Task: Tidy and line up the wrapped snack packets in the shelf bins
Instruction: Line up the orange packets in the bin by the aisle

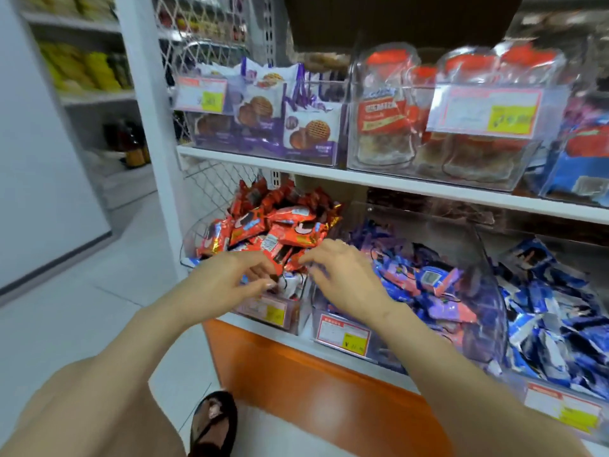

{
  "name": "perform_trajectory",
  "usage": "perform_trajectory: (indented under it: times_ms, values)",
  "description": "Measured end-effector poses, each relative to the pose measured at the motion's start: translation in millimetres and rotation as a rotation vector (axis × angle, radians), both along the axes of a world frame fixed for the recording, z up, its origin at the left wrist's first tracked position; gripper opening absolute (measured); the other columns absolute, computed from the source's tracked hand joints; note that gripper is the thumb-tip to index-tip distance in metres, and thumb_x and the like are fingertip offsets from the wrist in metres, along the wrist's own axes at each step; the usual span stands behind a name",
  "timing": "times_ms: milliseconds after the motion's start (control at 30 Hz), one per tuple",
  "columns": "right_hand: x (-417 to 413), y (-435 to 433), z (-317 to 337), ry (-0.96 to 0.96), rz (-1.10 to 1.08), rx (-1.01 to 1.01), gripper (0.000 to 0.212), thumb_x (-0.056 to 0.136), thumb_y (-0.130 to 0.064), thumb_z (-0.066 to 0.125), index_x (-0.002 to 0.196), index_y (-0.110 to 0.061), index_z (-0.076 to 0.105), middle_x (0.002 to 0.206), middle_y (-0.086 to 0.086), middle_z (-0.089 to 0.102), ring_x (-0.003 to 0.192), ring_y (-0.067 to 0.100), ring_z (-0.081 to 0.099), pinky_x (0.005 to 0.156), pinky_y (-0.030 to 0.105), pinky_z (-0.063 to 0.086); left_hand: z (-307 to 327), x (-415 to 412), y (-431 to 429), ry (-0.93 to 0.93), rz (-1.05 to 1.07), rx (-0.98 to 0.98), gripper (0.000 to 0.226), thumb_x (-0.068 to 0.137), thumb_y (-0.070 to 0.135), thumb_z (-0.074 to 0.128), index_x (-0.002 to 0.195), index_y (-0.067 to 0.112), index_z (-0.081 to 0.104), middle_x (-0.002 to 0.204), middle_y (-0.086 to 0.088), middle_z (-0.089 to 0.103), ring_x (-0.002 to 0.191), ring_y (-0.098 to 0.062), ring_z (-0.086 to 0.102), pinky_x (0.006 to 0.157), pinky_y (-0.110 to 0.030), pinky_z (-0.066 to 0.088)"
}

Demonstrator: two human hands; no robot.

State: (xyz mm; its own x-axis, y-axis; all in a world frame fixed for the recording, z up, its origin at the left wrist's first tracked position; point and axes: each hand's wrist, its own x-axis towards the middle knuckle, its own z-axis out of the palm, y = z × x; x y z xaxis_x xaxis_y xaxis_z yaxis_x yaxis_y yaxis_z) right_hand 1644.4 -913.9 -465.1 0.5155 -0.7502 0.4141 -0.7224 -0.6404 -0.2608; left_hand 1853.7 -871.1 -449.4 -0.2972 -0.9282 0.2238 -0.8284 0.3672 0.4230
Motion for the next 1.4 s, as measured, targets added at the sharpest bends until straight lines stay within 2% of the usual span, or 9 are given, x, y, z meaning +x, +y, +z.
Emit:
perform_trajectory:
  times_ms: [100,267,533,767,933,1033,1133,1233,1400]
  values:
    - [7,-4,-3,0.002,0.02,-0.011,0.024,0.092,-0.013,0.052,0.109,-0.018,0.067,0.108,0.005,0.063,0.104,0.026,0.052,0.089,0.041,0.04,1,36,-4,0.006,0.222,-0.076,0.009,0.087,0.029,0.064,0.095,0.03,0.064,0.088,0.014,0.067,0.082,-0.005,0.061,0.078,-0.032,0.051]
    - [11,-11,-7,-0.027,0.012,-0.051,0.02,0.09,-0.009,0.056,0.101,-0.017,0.07,0.1,0.003,0.066,0.096,0.026,0.057,0.086,0.042,0.044,-7,84,-25,0.049,0.49,-0.154,0.013,0.086,0.018,0.065,0.098,0.022,0.063,0.093,0.007,0.067,0.08,-0.012,0.059,0.061,-0.025,0.039]
    - [38,-19,-8,-0.049,0.012,-0.285,0.017,0.082,-0.014,0.056,0.09,-0.017,0.07,0.082,0.0,0.064,0.082,0.023,0.058,0.068,0.038,0.048,-32,119,-55,-0.374,0.335,0.004,0.031,0.087,0.013,0.058,0.117,0.021,0.059,0.12,0.002,0.059,0.111,-0.019,0.05,0.082,-0.027,0.042]
    - [66,-34,-14,0.222,0.114,-0.382,0.025,0.084,-0.032,0.047,0.098,-0.023,0.066,0.095,-0.001,0.057,0.086,0.022,0.048,0.074,0.032,0.026,-36,113,-64,-0.451,0.412,-0.029,0.024,0.091,0.026,0.053,0.114,0.021,0.058,0.117,-0.003,0.061,0.11,-0.024,0.054,0.077,-0.03,0.045]
    - [80,-45,-16,0.345,0.133,-0.361,0.026,0.077,-0.035,0.067,0.103,-0.029,0.068,0.1,0.001,0.056,0.089,0.021,0.046,0.078,0.035,0.031,-28,94,-57,-0.366,0.402,-0.111,0.018,0.09,0.025,0.054,0.106,0.018,0.059,0.111,0.001,0.061,0.107,-0.022,0.054,0.072,-0.029,0.043]
    - [87,-52,-16,0.376,0.104,-0.419,0.022,0.071,-0.035,0.077,0.09,-0.026,0.07,0.089,0.002,0.056,0.083,0.023,0.049,0.073,0.037,0.034,-20,85,-49,-0.198,0.346,-0.171,0.017,0.087,0.03,0.062,0.1,0.019,0.057,0.105,0.006,0.057,0.101,-0.015,0.052,0.067,-0.026,0.036]
    - [90,-57,-15,0.399,0.042,-0.454,0.023,0.065,-0.035,0.081,0.079,-0.021,0.069,0.082,0.004,0.055,0.078,0.025,0.051,0.068,0.037,0.037,-23,85,-47,-0.179,0.21,-0.204,0.044,0.078,0.034,0.073,0.115,0.021,0.053,0.115,0.002,0.048,0.11,-0.017,0.043,0.08,-0.029,0.04]
    - [87,-64,-13,0.394,-0.038,-0.469,0.024,0.064,-0.032,0.081,0.076,-0.018,0.066,0.08,0.005,0.054,0.078,0.028,0.051,0.067,0.036,0.024,-35,85,-55,-0.209,0.084,-0.2,0.069,0.068,0.036,0.08,0.129,0.018,0.051,0.128,-0.007,0.041,0.12,-0.023,0.037,0.098,-0.035,0.037]
    - [84,-69,-16,0.384,-0.045,-0.494,0.021,0.068,-0.032,0.078,0.077,-0.017,0.066,0.079,0.005,0.053,0.078,0.027,0.049,0.066,0.035,0.019,-33,82,-76,-0.219,0.116,-0.32,0.045,0.068,0.03,0.081,0.107,0.016,0.065,0.121,-0.008,0.05,0.11,-0.026,0.045,0.085,-0.037,0.043]
